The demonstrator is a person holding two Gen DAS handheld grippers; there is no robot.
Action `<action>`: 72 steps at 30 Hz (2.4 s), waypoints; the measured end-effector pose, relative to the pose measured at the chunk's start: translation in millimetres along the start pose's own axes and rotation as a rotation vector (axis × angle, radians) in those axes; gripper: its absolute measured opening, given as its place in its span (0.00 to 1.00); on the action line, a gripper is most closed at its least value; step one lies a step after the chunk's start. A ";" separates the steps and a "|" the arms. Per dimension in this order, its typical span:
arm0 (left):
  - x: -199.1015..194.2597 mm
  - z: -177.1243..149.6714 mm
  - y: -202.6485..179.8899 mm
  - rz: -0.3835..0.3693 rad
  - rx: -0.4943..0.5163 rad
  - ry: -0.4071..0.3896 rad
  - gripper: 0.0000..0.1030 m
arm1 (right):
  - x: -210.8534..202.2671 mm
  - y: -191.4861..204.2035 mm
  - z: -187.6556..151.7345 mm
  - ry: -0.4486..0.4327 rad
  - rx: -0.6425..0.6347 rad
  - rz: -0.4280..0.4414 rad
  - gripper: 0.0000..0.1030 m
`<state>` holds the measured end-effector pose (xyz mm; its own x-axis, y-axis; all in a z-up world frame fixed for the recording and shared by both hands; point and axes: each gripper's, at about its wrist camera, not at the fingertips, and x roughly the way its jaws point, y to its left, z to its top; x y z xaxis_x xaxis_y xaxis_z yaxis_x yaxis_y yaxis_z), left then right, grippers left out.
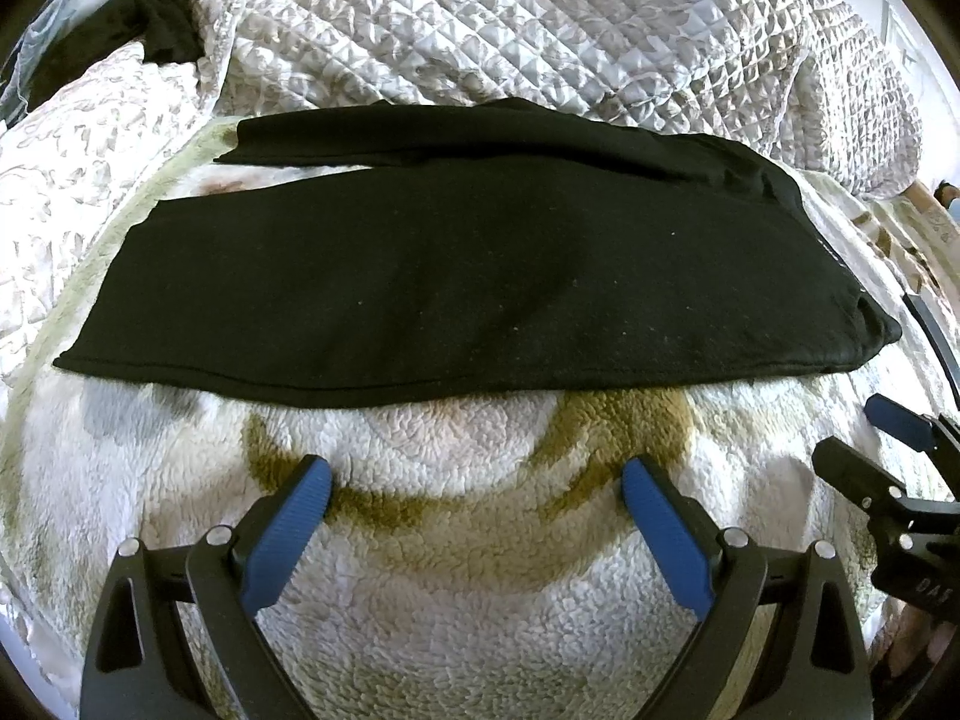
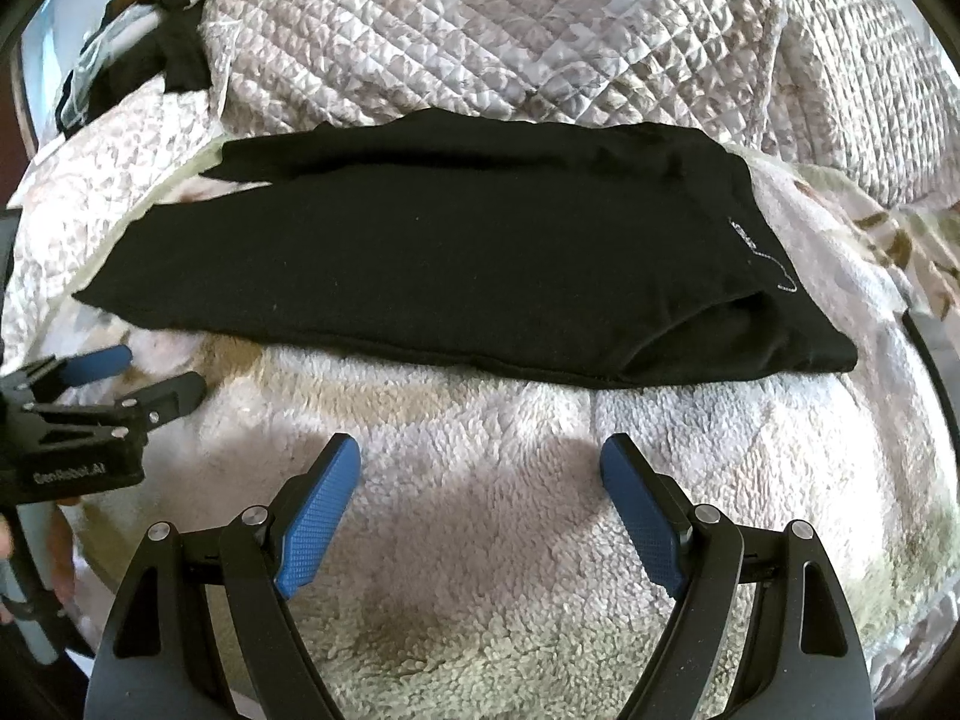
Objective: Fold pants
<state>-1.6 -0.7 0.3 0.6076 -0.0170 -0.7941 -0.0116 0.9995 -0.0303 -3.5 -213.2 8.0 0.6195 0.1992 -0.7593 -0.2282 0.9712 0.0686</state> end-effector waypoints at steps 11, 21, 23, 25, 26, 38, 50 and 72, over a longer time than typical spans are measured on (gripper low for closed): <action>-6.7 4.7 6.5 -0.043 -0.038 0.003 0.96 | -8.1 -14.2 5.6 -0.021 0.066 0.014 0.80; -12.5 11.4 23.6 -0.042 -0.096 -0.031 0.96 | -7.9 -36.6 11.9 -0.018 0.146 0.015 0.80; -13.1 12.9 28.3 -0.039 -0.109 -0.038 0.96 | -5.7 -43.1 14.3 -0.008 0.173 0.017 0.80; -14.6 13.8 34.6 -0.031 -0.126 -0.047 0.96 | -2.7 -51.8 15.9 0.002 0.213 0.025 0.80; -15.5 14.6 38.0 -0.025 -0.136 -0.053 0.96 | -1.5 -56.0 16.7 0.005 0.234 0.031 0.80; -17.6 16.1 109.5 0.054 -0.352 -0.099 0.96 | 4.1 -97.3 24.3 -0.026 0.439 0.044 0.80; 5.4 32.5 143.6 -0.005 -0.509 -0.162 0.86 | 24.7 -147.3 40.3 -0.117 0.661 0.097 0.66; -38.6 29.4 155.7 0.004 -0.513 -0.176 0.04 | -31.5 -162.6 19.8 -0.163 0.703 0.169 0.04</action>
<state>-3.6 156.4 44.1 0.7301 0.0358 -0.6825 -0.3735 0.8572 -0.3546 29.0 -374.9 33.6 0.7345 0.3173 -0.5998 0.1703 0.7694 0.6156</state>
